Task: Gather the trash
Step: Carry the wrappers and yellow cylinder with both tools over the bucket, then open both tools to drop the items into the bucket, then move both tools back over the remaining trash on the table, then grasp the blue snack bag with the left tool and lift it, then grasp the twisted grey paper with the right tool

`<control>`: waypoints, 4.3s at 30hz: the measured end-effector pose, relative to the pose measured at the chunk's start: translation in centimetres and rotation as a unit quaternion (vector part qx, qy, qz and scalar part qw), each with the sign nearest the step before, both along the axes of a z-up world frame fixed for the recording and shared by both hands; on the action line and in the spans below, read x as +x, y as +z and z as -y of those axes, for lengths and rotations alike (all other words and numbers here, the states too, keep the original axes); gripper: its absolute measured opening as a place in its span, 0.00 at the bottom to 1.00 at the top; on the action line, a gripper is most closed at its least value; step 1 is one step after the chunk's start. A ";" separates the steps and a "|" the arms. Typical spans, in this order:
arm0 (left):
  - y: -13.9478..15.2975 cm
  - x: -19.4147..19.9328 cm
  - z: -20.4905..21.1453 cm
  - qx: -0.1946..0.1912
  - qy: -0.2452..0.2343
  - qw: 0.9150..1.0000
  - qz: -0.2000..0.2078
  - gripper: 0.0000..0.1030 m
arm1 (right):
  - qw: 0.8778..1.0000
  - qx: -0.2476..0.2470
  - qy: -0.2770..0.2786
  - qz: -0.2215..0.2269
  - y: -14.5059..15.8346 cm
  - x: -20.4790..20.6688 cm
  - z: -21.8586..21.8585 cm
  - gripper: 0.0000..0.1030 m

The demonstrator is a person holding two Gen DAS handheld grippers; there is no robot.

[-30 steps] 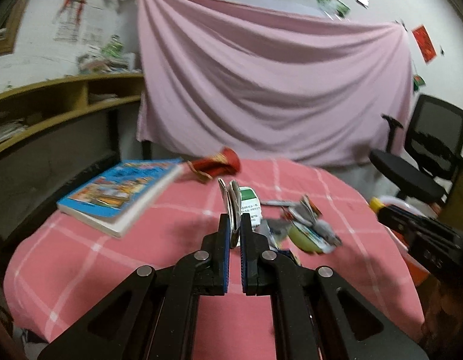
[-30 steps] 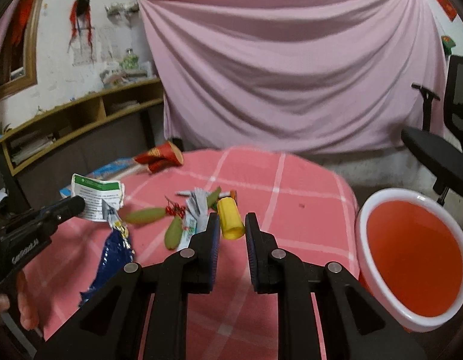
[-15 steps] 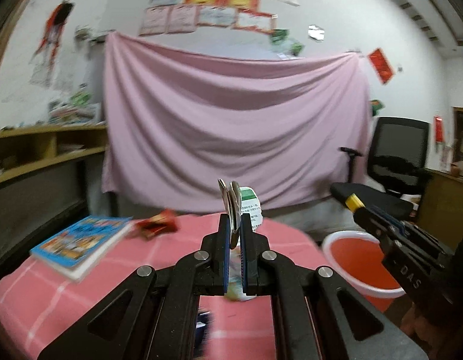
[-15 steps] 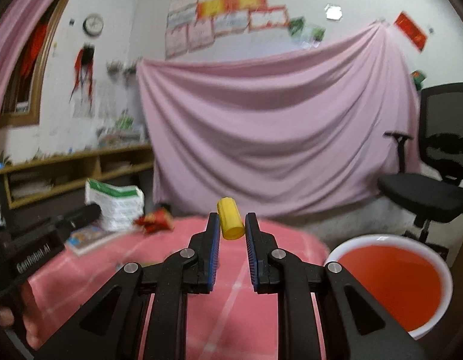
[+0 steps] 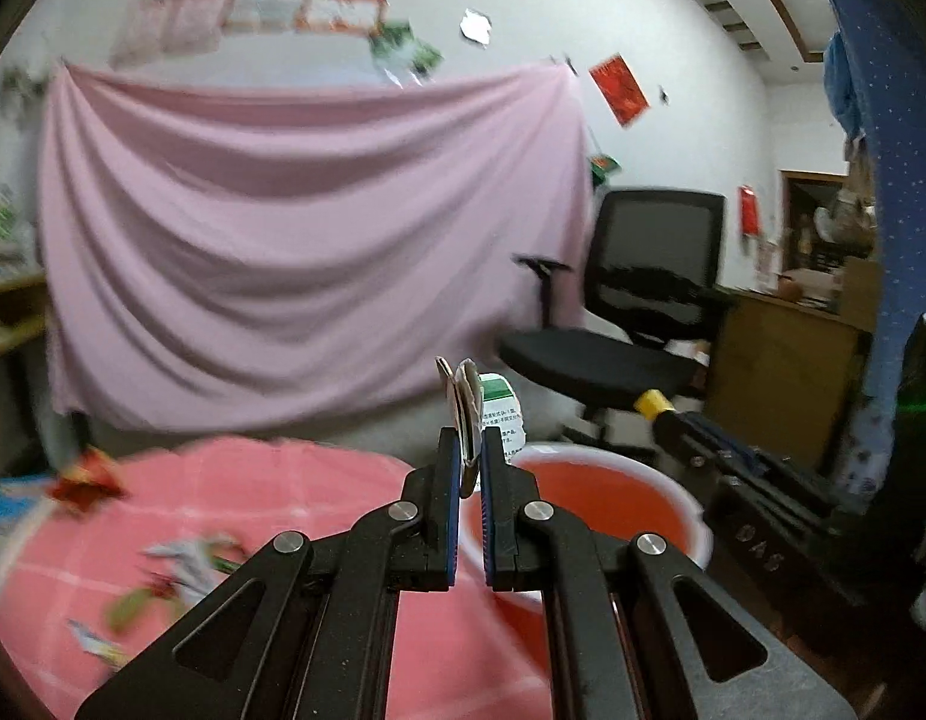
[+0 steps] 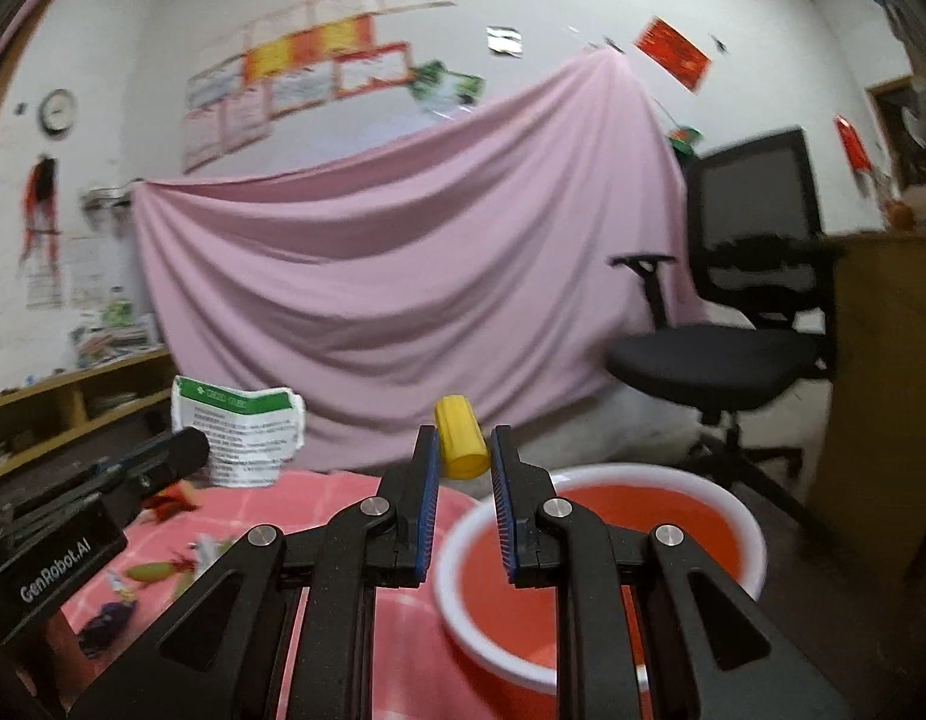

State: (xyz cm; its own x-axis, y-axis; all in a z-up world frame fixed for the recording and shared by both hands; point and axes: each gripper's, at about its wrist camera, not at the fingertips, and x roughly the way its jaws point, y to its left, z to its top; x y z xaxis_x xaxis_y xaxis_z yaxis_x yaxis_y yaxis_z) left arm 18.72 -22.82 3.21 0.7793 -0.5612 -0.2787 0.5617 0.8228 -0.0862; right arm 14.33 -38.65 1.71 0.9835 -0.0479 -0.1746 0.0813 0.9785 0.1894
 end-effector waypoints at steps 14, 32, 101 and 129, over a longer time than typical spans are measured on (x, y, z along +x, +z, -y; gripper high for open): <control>-1.2 7.0 6.5 0.000 -0.038 0.984 -0.175 0.04 | 0.991 0.081 -0.046 -0.095 -2.7 2.6 4.2 0.15; -1.7 7.4 3.0 -0.009 0.001 0.982 -0.188 0.23 | 0.991 0.074 -0.041 -0.108 -2.9 3.1 3.8 0.16; -8.7 -0.9 -19.1 0.041 0.161 0.958 -0.233 0.22 | 0.971 -0.085 0.194 -0.112 -2.5 4.7 -13.5 1.00; -8.4 0.6 -21.7 0.013 0.232 0.947 -0.223 0.20 | 0.905 -0.069 0.292 -0.303 -7.0 13.3 -17.7 0.28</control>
